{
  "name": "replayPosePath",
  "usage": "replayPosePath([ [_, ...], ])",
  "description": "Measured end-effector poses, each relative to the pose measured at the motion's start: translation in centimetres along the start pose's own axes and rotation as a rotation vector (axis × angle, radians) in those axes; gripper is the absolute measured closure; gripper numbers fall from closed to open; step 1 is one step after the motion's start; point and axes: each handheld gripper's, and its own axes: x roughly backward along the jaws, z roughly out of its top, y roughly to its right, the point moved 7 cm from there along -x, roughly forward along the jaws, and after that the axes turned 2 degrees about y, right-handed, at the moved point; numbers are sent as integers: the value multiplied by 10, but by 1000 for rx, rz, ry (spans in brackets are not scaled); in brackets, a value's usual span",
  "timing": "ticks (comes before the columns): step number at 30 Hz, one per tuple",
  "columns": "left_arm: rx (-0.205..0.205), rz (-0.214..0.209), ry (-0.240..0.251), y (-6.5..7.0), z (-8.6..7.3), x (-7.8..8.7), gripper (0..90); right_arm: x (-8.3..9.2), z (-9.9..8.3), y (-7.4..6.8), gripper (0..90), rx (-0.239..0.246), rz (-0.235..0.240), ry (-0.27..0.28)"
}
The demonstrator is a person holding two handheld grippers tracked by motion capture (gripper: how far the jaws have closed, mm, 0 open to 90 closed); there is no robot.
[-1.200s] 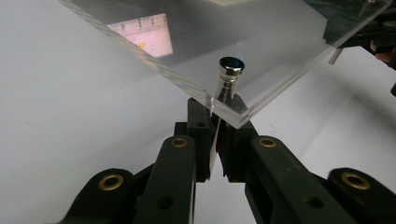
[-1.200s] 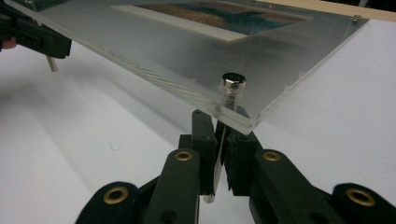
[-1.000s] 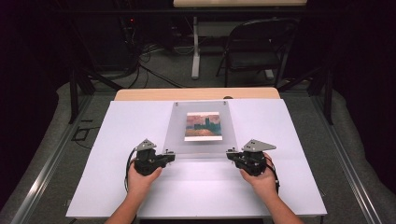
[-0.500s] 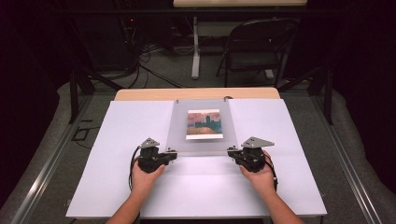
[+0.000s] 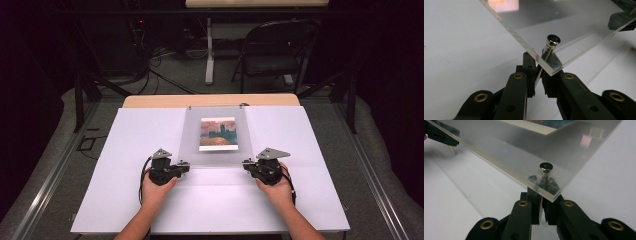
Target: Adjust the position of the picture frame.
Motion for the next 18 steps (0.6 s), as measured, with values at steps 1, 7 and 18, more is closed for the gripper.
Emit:
replayPosePath([
  [1,0,0,0,0,0,0,820,0,0,0,850,0,0,0],
  [7,6,3,-9,-2,-2,-2,814,-4,-6,-1,850,-4,5,-25],
  [18,37,-19,0,-3,-4,-2,801,-5,-7,0,849,-3,2,-14],
])
